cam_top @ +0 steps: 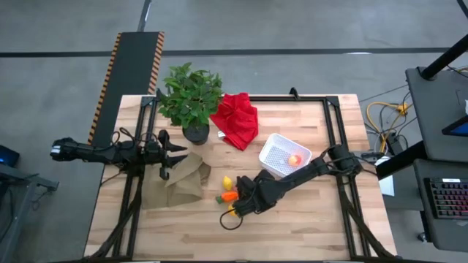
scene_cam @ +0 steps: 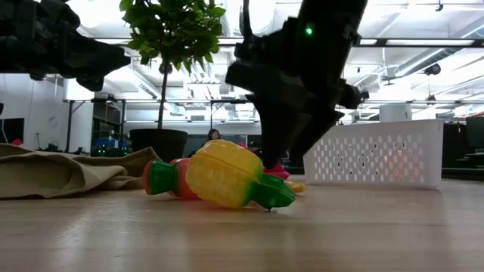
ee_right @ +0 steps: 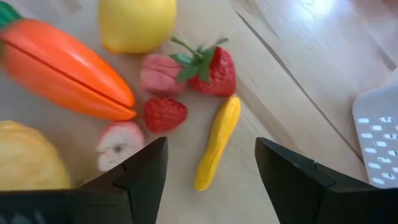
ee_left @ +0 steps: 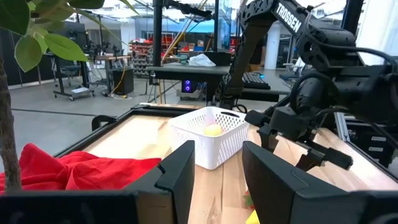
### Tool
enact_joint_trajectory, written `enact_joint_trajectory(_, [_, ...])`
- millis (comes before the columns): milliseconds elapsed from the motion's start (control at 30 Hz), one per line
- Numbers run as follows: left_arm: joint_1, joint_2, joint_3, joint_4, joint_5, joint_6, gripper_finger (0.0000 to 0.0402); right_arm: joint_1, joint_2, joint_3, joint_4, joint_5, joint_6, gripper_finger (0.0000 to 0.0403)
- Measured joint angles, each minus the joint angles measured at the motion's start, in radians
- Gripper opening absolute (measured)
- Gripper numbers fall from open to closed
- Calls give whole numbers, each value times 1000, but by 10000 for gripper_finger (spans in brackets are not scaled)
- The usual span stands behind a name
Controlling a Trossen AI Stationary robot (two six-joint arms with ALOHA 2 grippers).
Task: Pick and placing Produce into tupperware
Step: Put the yellow corn into the white bin
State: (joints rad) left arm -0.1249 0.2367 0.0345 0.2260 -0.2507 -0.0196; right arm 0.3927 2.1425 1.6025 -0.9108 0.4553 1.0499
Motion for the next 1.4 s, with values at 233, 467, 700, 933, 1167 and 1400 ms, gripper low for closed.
enact_joint_trajectory(233, [0,-1,0,1,8,0,121,0,0,-30,16,-7,24,235])
enact_joint_trajectory(467, [0,-1,0,0,10,0,121,-3,5,-88,86,-36,24,235])
enact_joint_trajectory(700, [1,-1,0,1,10,0,121,-6,10,-110,104,-37,25,221])
enact_joint_trajectory(933, [0,-1,0,1,11,0,121,-6,12,-108,102,-35,24,165])
enact_joint_trajectory(1167, [0,-2,0,1,11,0,121,-8,13,-109,94,-35,-26,90])
enact_joint_trajectory(1400, [1,-1,0,0,11,0,121,-8,10,-110,84,-34,-55,20])
